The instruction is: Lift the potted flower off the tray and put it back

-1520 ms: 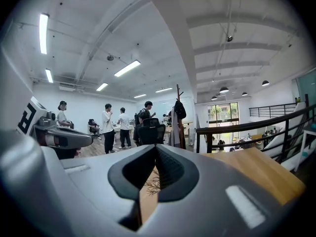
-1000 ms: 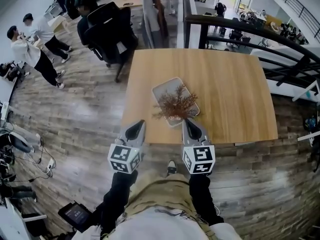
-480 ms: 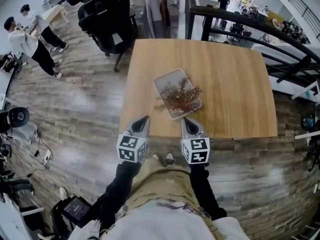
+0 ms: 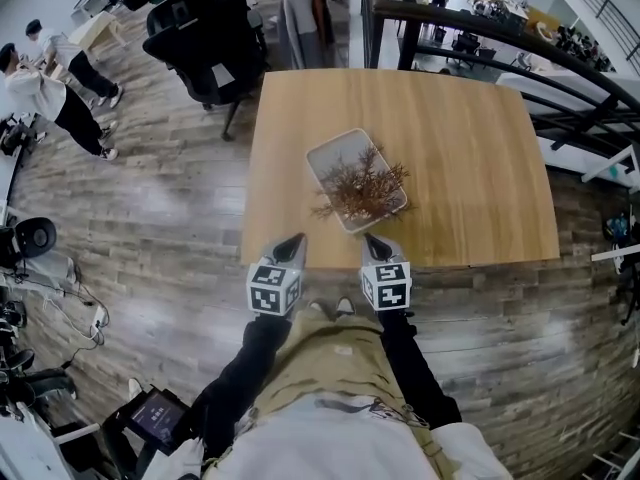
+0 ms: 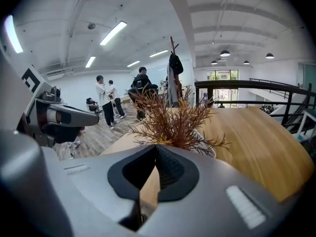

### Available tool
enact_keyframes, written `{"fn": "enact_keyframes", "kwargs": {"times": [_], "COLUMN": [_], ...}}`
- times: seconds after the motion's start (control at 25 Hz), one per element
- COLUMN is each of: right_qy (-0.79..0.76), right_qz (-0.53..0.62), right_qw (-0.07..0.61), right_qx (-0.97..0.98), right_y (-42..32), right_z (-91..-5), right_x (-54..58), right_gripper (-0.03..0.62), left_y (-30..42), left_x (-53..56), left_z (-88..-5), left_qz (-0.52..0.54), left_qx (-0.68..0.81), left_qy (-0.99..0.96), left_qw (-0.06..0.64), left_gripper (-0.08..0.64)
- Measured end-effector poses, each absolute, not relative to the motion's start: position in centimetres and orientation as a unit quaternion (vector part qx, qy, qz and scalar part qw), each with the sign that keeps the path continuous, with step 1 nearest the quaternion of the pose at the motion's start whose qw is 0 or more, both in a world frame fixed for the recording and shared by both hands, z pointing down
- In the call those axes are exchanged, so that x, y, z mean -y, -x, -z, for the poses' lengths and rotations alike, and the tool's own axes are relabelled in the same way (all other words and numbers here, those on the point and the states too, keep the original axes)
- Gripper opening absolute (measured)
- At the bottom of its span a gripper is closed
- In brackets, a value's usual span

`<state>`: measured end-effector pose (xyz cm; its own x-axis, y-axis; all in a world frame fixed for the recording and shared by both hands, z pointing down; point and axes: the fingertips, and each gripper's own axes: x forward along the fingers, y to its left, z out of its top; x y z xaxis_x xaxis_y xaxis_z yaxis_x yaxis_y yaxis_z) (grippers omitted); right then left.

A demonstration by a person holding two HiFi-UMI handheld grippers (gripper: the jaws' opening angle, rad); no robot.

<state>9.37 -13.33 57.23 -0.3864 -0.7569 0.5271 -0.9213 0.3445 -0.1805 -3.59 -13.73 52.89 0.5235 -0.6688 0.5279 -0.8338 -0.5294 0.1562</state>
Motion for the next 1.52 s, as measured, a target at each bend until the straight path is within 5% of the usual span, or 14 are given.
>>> {"fn": "enact_keyframes", "kwargs": {"times": [0.4, 0.72, 1.2, 1.52], "right_qy": [-0.537, -0.568, -0.606, -0.590], "right_qz": [-0.222, -0.212, -0.200, -0.205], "right_qw": [0.200, 0.194, 0.175, 0.185], "right_qx": [0.789, 0.771, 0.750, 0.759], "right_y": [-7.4, -7.4, -8.6, -8.4], "right_z": [-63.7, -70.0, -72.6, -74.2], "right_x": [16.1, 19.7, 23.8, 26.0], "right_gripper": [0.011, 0.091, 0.426, 0.466], "left_y": [4.1, 6.2, 7.4, 7.8], "left_x": [15.3, 17.1, 18.8, 19.0], "left_z": [-57.0, -63.4, -64.8, -65.7], "left_qz": [-0.210, -0.215, -0.203, -0.203], "left_qx": [0.410, 0.410, 0.419, 0.425], "left_qy": [-0.865, -0.864, -0.864, -0.861], "left_qw": [0.198, 0.198, 0.192, 0.191], "left_gripper": [0.002, 0.002, 0.002, 0.002]}}
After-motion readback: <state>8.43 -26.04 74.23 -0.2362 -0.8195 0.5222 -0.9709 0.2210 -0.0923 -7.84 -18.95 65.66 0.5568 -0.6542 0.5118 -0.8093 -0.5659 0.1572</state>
